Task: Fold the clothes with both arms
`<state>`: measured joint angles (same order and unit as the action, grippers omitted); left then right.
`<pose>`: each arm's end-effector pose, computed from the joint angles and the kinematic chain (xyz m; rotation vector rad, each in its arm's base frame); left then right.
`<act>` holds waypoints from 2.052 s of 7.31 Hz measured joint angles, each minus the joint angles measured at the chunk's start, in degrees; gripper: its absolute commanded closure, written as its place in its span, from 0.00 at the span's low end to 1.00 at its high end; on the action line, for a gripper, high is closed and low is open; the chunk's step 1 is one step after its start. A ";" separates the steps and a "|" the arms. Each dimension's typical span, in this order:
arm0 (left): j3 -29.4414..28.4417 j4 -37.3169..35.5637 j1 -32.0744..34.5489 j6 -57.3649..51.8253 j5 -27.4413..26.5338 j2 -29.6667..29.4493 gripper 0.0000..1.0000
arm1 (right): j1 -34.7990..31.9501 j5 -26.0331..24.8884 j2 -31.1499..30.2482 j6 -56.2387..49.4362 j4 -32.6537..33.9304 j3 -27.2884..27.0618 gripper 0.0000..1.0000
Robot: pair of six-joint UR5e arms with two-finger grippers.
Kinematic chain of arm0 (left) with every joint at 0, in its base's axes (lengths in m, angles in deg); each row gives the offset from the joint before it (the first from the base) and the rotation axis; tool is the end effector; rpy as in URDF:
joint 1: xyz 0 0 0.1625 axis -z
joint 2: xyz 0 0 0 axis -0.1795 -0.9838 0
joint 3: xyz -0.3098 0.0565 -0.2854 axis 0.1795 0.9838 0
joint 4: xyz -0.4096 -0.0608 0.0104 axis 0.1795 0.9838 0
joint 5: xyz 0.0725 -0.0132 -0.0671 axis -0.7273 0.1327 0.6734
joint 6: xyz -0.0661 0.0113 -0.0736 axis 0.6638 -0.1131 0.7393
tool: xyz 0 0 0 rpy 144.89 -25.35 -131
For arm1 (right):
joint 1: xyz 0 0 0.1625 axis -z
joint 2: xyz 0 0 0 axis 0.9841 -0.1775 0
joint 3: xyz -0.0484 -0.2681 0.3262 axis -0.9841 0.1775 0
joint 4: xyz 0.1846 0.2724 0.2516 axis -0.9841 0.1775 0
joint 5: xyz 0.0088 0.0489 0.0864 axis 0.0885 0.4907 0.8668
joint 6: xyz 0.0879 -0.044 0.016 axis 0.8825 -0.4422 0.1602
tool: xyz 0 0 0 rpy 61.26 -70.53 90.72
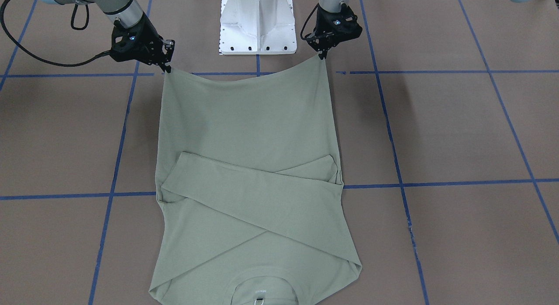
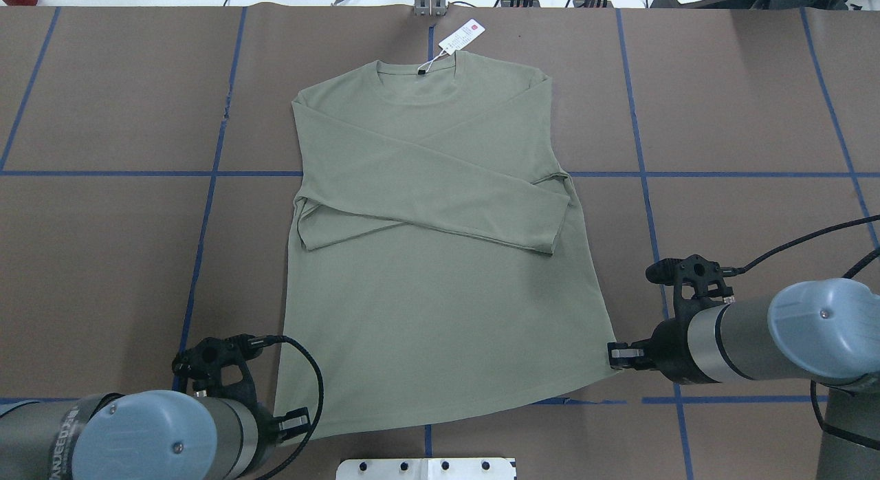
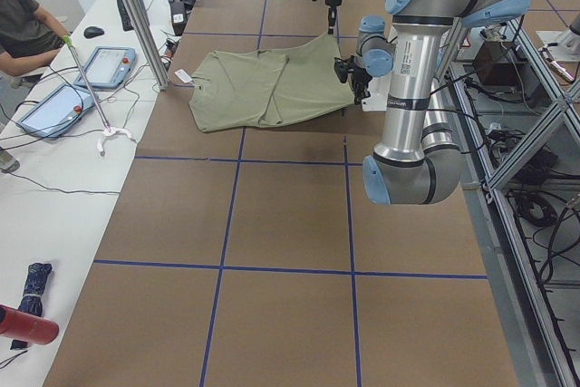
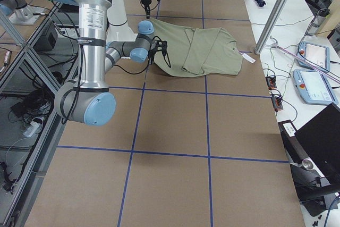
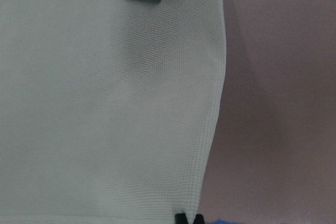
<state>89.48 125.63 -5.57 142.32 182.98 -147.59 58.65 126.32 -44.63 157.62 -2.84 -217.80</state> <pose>0.4459 -0.1651 0.2373 -0.1157 0.7820 -0.2761 -0.3618 -0.2504 0.3422 -0.0020 -1.0101 0.0108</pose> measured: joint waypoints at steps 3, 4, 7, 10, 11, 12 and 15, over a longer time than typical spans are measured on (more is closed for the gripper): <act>3.76 -4.09 -5.25 3.48 0.00 -0.05 1.00 | -0.09 8.49 -6.14 0.39 0.07 -6.77 1.00; 4.21 -4.40 -5.65 3.94 0.04 -0.08 1.00 | -0.02 10.06 -7.07 0.44 0.08 -7.98 1.00; 4.76 -4.54 1.97 -0.29 0.56 -0.74 1.00 | -4.69 10.33 -1.65 0.26 0.16 -4.26 1.00; 2.99 -4.51 13.78 -10.38 1.40 -1.67 1.00 | -14.40 10.17 7.23 -0.19 0.04 4.14 1.00; 1.49 -4.43 17.08 -12.69 2.35 -2.39 1.00 | -17.58 10.13 11.17 -0.25 0.08 7.12 1.00; -1.16 -4.40 20.76 -15.32 3.04 -4.26 1.00 | -20.67 10.12 16.20 -0.36 0.13 11.53 1.00; -11.30 -3.42 31.29 -23.93 4.28 -10.27 1.00 | -27.70 9.94 31.09 -1.38 0.18 28.13 1.00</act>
<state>78.17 122.22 25.73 118.40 187.26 -157.87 30.95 136.26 -13.55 156.24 -2.67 -189.67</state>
